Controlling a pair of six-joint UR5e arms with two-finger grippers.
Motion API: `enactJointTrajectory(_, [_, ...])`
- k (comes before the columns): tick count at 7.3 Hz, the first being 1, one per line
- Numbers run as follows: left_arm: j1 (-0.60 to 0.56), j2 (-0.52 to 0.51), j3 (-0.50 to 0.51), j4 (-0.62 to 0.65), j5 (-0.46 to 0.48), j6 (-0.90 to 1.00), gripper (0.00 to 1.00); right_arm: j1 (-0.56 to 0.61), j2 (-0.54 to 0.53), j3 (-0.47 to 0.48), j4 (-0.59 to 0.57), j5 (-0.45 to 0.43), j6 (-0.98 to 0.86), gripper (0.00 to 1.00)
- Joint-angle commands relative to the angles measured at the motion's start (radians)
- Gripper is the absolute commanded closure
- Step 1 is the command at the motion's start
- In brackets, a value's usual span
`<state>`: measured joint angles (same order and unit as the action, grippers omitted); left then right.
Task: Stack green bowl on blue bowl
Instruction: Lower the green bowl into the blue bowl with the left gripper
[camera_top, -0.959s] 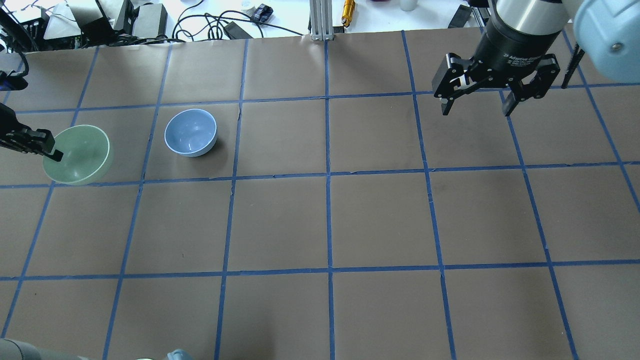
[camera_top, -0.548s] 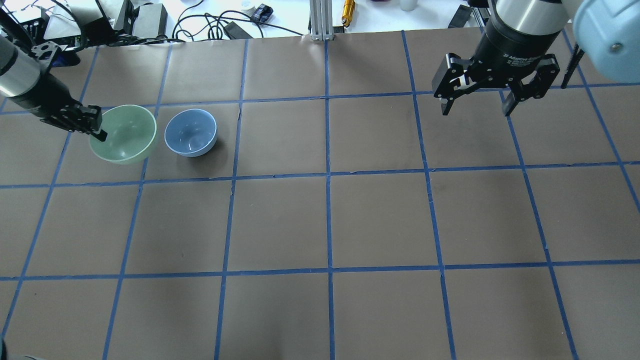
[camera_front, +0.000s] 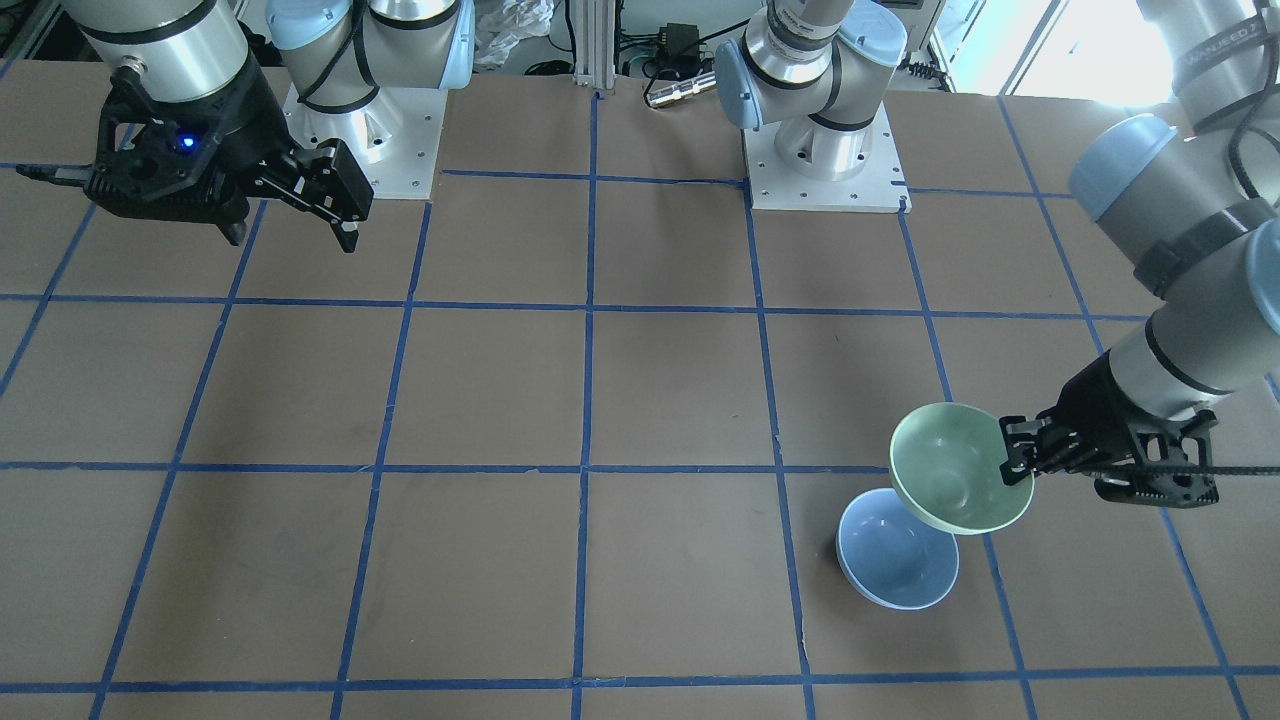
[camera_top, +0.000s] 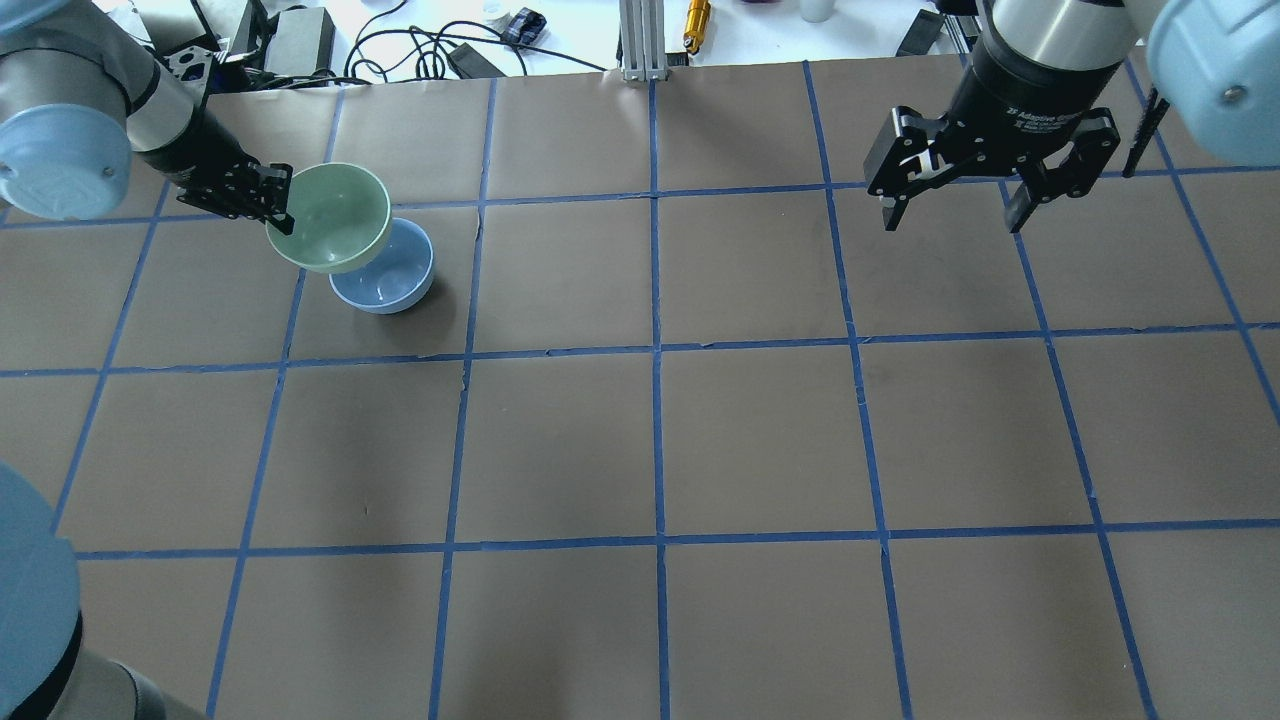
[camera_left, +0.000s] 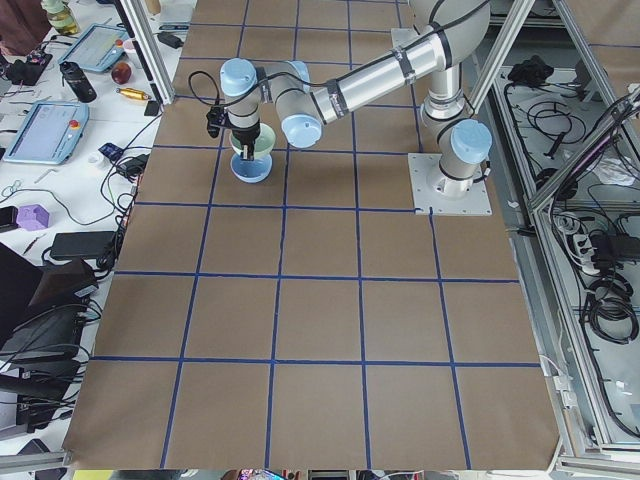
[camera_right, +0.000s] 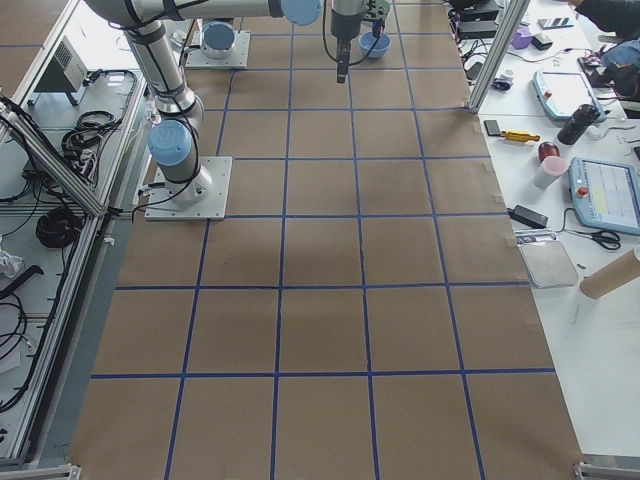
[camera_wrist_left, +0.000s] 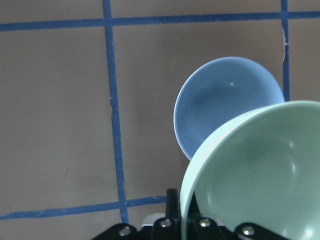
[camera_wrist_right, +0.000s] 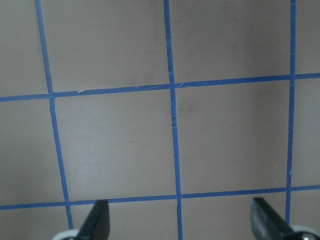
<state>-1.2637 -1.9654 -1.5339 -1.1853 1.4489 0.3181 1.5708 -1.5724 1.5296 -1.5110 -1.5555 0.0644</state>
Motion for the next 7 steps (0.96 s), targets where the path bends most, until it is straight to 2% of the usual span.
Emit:
enactJointTrajectory(1, [-0.011, -0.076, 0.031, 0.003, -0.001, -0.031, 0.96, 0.0, 0.0, 0.0, 0.0, 0.0, 0.0, 0.0])
enactJointTrajectory(7, [-0.011, -0.135, 0.006, 0.027, 0.013, -0.019, 0.96, 0.0, 0.0, 0.0, 0.0, 0.0, 0.0, 0.0])
